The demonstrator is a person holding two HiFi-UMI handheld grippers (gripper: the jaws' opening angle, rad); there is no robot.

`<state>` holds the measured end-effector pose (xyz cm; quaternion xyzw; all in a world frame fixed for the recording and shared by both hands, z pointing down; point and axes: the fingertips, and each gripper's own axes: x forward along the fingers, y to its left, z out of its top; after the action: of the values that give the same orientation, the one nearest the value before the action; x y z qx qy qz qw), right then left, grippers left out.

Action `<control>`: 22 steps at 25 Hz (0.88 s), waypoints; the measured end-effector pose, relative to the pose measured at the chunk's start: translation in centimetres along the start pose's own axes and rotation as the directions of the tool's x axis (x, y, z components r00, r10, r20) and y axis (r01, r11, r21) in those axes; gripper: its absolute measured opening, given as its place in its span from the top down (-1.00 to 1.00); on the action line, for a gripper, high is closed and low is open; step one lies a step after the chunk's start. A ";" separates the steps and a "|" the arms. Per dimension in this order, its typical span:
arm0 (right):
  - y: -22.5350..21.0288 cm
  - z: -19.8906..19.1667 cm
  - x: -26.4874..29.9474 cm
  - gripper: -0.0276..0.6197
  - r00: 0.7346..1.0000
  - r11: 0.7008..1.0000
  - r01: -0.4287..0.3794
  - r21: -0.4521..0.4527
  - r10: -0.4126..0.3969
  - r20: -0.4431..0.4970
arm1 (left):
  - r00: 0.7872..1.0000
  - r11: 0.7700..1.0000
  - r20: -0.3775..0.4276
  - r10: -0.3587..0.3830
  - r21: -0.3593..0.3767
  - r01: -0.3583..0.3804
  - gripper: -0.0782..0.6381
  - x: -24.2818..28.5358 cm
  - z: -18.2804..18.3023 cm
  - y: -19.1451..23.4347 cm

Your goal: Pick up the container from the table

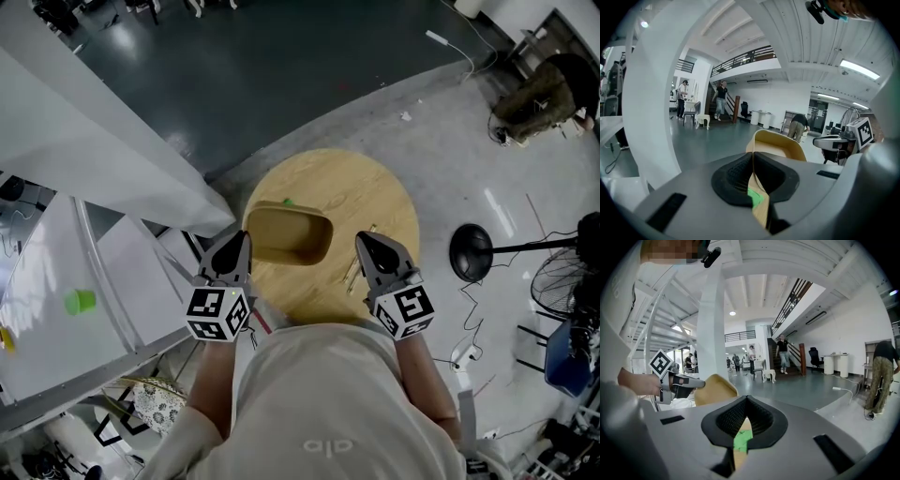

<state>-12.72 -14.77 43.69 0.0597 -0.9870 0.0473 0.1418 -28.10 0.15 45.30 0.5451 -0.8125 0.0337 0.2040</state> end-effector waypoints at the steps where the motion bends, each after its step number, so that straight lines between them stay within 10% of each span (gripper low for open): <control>1: -0.1 0.0 -0.2 0.84 1.000 1.000 0.000 -0.005 0.000 0.002 | 1.000 1.000 0.000 0.000 0.001 0.000 0.70 0.0 0.0 -0.2; 22: -2.7 -0.1 -3.4 0.84 0.997 0.997 0.074 0.001 -0.074 0.023 | 0.999 0.999 0.012 -0.042 0.010 0.042 0.70 1.9 1.4 -2.6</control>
<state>-9.06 -17.04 42.99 0.0967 -0.9856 0.0415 0.1322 -26.82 -2.93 44.29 0.5633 -0.8019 0.0303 0.1970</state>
